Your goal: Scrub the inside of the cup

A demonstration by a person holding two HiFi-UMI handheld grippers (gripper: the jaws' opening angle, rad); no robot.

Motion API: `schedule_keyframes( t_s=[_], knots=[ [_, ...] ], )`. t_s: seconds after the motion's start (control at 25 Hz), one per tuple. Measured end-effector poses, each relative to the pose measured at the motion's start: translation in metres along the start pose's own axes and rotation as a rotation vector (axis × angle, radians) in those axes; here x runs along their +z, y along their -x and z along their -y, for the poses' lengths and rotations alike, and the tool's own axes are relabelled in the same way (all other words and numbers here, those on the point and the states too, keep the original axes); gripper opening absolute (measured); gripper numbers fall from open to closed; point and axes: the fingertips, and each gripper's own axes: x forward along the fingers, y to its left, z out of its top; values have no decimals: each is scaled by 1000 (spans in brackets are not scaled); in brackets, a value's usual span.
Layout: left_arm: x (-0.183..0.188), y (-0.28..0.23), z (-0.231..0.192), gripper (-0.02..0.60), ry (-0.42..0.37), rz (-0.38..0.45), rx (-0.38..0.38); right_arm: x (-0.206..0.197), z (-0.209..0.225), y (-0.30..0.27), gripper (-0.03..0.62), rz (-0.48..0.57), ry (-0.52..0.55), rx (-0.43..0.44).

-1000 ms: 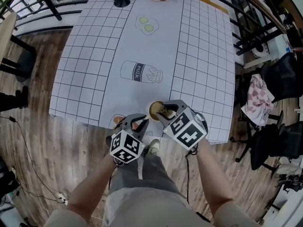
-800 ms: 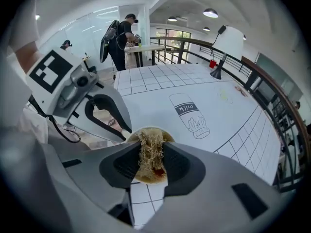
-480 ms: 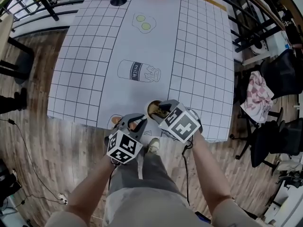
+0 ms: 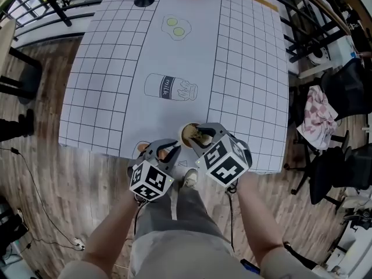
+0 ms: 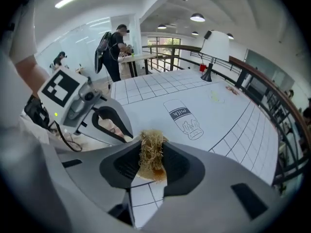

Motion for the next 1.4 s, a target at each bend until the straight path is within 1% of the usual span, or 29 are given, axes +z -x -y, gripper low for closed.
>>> schedule_keyframes(
  t_s=[0.08,0.2,0.36,0.4,0.48,0.56,0.72,0.88,1.0,1.08,1.16,1.24,1.32,1.4],
  knots=[
    [0,0,0,54,0,3,0,-3,-2,-10,117,-37,54,-27],
    [-1,1,1,54,-7,4,2,-10,-6,-21,118,-79,55,-20],
    [-1,0,0,54,-3,5,6,-15,-6,-32,117,-109,59,3],
    [-1,-1,0,54,7,5,5,-15,-7,-32,117,-113,45,18],
    [-1,-1,-1,55,43,4,1,-17,-9,-28,117,-98,-34,76],
    [-1,-2,-1,55,74,2,-2,-17,-9,-24,117,-59,-125,122],
    [-2,-2,0,55,79,-5,-2,-13,-5,-11,117,48,-264,137],
    [-1,-3,-3,55,79,-12,5,-2,9,19,117,235,-469,152],
    [-1,-2,-5,57,98,-32,18,8,14,48,117,372,-566,156],
    [1,3,-6,60,116,-32,26,14,15,68,117,441,-587,137],
    [10,11,-6,63,141,-3,35,18,16,86,117,486,-583,106],
    [24,23,-8,63,157,36,52,23,14,103,117,521,-576,84],
    [40,38,-13,61,183,88,85,29,12,119,117,556,-562,57],
    [58,55,-22,61,225,152,130,35,10,137,117,583,-521,4]
  ],
)
